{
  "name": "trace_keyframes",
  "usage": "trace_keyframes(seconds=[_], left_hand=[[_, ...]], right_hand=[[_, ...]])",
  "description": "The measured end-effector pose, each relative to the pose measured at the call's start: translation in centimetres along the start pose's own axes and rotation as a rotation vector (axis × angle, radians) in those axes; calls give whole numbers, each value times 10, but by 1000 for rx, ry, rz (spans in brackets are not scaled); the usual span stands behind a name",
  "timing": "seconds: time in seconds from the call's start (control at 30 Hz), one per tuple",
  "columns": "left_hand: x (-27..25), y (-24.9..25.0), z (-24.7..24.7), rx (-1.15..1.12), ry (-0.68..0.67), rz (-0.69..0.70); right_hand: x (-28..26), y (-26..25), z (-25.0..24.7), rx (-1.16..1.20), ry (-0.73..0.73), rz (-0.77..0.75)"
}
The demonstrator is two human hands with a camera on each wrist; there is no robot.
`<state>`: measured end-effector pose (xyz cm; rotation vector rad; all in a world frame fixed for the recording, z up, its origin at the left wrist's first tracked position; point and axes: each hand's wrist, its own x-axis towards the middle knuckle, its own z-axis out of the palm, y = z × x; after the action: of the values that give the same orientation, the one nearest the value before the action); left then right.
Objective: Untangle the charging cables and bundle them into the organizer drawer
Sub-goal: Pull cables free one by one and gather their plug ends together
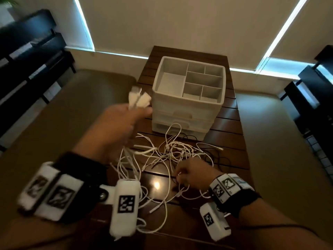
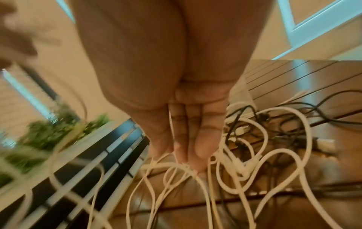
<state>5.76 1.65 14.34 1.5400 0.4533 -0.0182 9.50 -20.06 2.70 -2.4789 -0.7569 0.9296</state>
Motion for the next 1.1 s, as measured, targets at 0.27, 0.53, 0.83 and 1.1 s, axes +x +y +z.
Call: trace_keyframes(seconds=[0.27,0.53,0.83,1.1], left_hand=[[20,-80,12,70,59,-228],[31,-105,2,-122,-1,-382],[51,-109,7,-66,19,-136],[53,-112,28,-31,-45,-104]], right_hand=[[30,7,-59,94,427,22],[116,-4,-61,-250,192,18],[81,37,-48,-49,366,64],[-6,58,-18,-171,89,103]])
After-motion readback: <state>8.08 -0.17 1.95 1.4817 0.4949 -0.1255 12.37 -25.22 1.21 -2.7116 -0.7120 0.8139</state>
